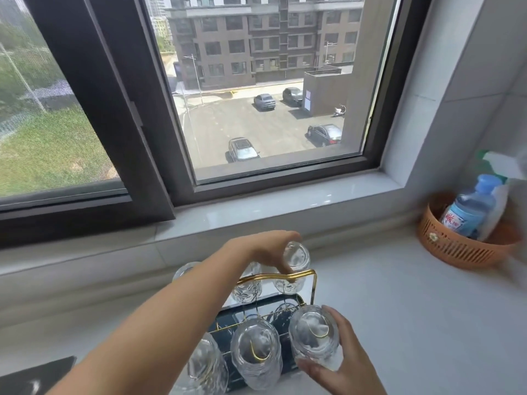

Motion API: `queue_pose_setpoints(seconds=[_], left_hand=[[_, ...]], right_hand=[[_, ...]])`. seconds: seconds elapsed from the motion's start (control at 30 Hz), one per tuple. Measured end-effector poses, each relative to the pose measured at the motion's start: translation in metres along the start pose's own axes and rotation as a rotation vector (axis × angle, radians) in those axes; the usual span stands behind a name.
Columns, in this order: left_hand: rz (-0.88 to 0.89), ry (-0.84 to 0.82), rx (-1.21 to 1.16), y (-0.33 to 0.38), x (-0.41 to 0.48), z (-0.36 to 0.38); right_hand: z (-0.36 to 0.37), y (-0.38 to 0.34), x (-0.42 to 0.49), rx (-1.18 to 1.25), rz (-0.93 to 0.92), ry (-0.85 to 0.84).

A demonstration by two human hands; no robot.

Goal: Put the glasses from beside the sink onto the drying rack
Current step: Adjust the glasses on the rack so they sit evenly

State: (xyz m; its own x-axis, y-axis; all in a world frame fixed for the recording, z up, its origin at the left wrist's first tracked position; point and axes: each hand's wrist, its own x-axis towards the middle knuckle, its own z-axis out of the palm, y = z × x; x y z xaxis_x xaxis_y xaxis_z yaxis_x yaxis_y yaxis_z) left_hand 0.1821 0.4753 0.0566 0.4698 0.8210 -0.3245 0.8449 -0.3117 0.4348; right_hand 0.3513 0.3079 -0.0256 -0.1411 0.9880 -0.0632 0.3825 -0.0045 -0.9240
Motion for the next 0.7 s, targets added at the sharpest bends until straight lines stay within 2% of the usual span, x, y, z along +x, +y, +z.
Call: queue_pose_setpoints(seconds=[0.23,0.7], left_hand=[[-0.041,0.143,-0.047,-0.005,-0.001,0.009],[-0.023,0.092,-0.126,-0.014,-0.005,0.01]], right_hand=[[-0.008,-0.005,0.003,0.005,0.01,-0.007],[-0.007,-0.005,0.005,-0.011,-0.007,-0.031]])
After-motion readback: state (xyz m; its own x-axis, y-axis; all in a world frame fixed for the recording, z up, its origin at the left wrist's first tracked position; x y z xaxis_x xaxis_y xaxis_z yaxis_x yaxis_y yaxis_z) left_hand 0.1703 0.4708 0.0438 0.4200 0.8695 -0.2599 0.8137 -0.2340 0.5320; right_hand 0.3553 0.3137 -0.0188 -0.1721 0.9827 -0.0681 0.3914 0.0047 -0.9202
